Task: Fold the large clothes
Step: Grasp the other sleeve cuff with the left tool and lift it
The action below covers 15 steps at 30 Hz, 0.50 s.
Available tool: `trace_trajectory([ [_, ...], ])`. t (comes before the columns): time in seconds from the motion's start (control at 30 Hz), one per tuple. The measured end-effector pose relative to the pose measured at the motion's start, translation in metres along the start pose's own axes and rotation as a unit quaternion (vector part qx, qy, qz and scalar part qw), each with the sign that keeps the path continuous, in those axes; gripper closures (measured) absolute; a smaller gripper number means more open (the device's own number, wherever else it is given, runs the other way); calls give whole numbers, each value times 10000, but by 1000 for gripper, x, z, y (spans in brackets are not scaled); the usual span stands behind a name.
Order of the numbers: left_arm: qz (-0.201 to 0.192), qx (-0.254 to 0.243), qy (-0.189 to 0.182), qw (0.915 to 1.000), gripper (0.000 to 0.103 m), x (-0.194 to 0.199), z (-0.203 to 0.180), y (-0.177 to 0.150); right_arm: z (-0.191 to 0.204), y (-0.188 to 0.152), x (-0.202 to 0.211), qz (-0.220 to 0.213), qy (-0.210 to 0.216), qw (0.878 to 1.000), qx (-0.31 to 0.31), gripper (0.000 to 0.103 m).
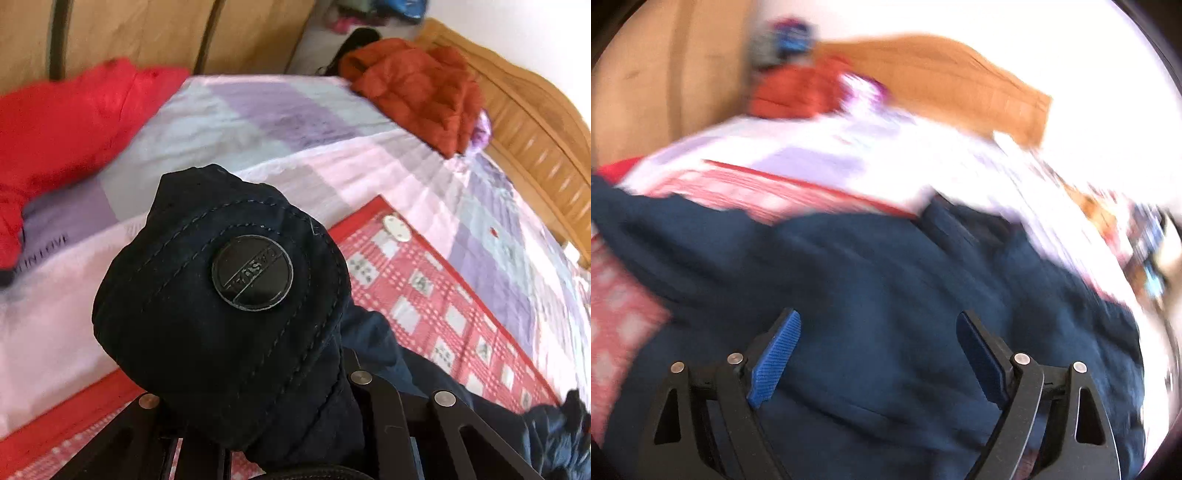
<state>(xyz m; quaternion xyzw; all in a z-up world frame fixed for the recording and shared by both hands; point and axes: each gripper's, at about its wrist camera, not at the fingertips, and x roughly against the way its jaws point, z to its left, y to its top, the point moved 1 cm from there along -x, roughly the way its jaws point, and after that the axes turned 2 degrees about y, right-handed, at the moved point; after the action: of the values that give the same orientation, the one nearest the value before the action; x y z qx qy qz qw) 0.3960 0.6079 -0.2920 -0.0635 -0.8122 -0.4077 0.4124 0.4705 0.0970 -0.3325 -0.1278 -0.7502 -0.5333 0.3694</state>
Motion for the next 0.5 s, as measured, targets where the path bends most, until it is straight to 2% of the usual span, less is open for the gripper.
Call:
trace_trajectory([
  [0.1, -145, -214, -127, 9996, 87, 21, -8, 4, 46, 36, -52, 488, 456, 9978, 38, 13],
  [0.17, -293, -430, -229, 9984, 87, 40, -16, 6, 63, 50, -91, 956, 257, 9951, 31, 13],
  [0.2, -333, -499, -280, 9978, 87, 47, -20, 7, 64, 50, -116, 1364, 372, 9897, -223, 13],
  [0.23, -366, -624, -373, 9967, 87, 57, -26, 7, 62, 43, -140, 1841, 610, 9792, -594, 9],
  [0.27, -375, -726, -424, 9958, 87, 63, -31, 7, 57, 36, -150, 2004, 686, 9732, -891, 6],
  [0.3, -467, -929, -453, 9936, 87, 73, -39, 6, 56, 34, -147, 1865, 710, 9757, -905, 2],
  [0.43, -782, -1389, -766, 9842, 88, 113, -70, 9, 57, 32, -122, 1806, 819, 9781, -629, 3],
  [0.5, -902, -1593, -911, 9789, 89, 131, -88, 10, 48, 28, -87, 1414, 967, 9836, -572, 4],
])
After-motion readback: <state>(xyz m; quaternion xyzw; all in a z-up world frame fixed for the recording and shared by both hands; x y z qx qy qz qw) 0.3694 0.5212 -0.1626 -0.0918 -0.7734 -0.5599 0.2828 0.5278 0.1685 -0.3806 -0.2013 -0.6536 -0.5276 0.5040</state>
